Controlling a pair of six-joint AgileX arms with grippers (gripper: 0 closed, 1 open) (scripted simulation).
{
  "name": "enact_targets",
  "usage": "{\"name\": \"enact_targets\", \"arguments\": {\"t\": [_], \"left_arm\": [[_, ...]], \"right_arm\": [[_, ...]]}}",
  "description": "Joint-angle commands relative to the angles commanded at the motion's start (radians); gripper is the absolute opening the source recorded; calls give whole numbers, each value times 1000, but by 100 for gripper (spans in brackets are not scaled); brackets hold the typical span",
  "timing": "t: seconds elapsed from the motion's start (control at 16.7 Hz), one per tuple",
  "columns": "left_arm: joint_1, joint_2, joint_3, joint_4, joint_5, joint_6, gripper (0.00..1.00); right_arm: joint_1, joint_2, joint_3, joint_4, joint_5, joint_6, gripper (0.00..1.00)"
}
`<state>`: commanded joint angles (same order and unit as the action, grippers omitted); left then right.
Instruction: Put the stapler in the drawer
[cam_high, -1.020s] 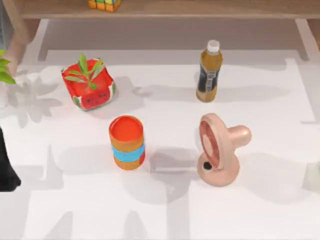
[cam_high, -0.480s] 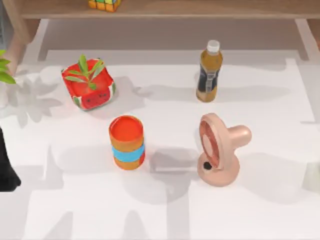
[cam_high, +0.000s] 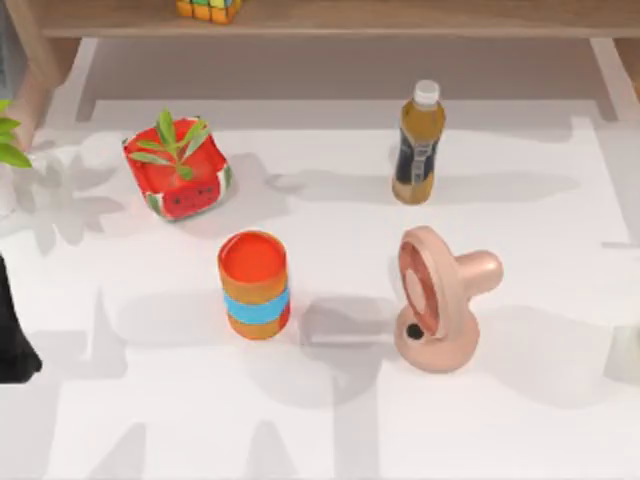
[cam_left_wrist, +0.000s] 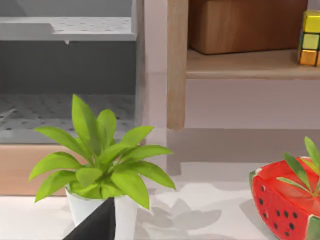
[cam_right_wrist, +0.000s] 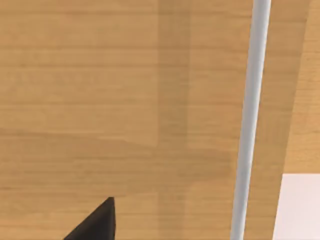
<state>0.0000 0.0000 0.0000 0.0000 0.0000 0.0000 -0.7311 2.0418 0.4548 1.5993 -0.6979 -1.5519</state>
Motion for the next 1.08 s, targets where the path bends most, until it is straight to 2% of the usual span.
{"name": "enact_targets", "arguments": {"t": [0.66,1.08], "left_arm": [[0,0,0,0,0,0,100],[0,0,0,0,0,0,100]], "right_arm": [[57,26,80,-55,57,-1,100],[57,26,80,-55,57,-1,47]]}}
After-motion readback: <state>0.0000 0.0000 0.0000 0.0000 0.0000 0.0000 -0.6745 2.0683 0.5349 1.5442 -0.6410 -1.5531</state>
